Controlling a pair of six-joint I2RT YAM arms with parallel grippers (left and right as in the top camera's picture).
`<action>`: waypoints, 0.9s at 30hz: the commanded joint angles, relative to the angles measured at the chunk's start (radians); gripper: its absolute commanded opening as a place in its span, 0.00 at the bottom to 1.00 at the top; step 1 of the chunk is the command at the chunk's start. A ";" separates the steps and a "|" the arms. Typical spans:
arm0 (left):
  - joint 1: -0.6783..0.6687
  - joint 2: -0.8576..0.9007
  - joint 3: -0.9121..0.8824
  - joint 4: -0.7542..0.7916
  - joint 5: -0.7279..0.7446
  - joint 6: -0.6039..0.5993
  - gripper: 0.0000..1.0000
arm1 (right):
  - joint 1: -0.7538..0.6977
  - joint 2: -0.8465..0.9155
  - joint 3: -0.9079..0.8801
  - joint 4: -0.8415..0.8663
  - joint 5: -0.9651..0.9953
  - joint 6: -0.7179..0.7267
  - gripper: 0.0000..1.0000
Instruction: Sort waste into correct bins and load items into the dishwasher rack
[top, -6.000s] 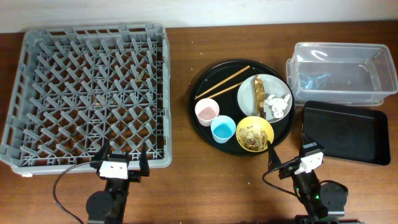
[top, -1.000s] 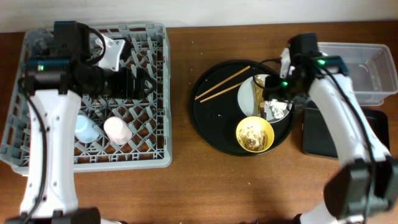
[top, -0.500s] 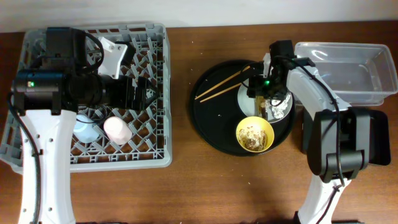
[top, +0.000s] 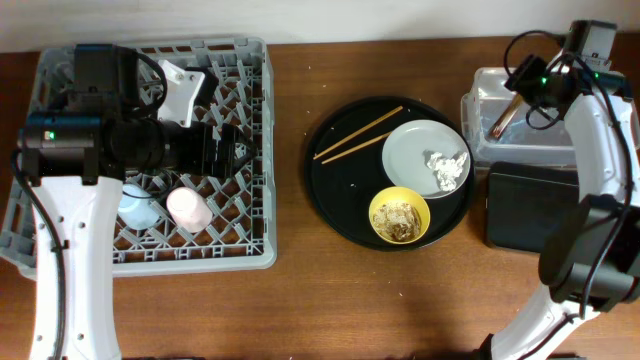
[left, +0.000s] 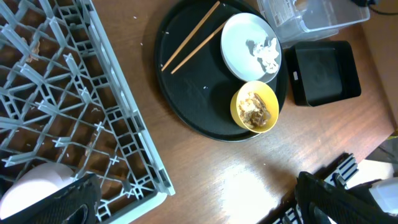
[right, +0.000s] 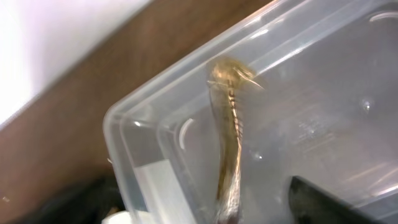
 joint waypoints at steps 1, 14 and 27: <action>0.000 -0.007 0.012 0.001 0.018 0.020 0.99 | 0.017 -0.105 0.015 -0.063 -0.139 -0.092 0.96; 0.000 -0.007 0.012 0.001 0.018 0.020 0.99 | 0.382 0.134 -0.183 -0.257 0.278 -0.110 0.04; 0.000 -0.007 0.012 0.001 0.018 0.020 0.99 | 0.076 -0.107 0.171 -0.422 -0.101 -0.163 0.81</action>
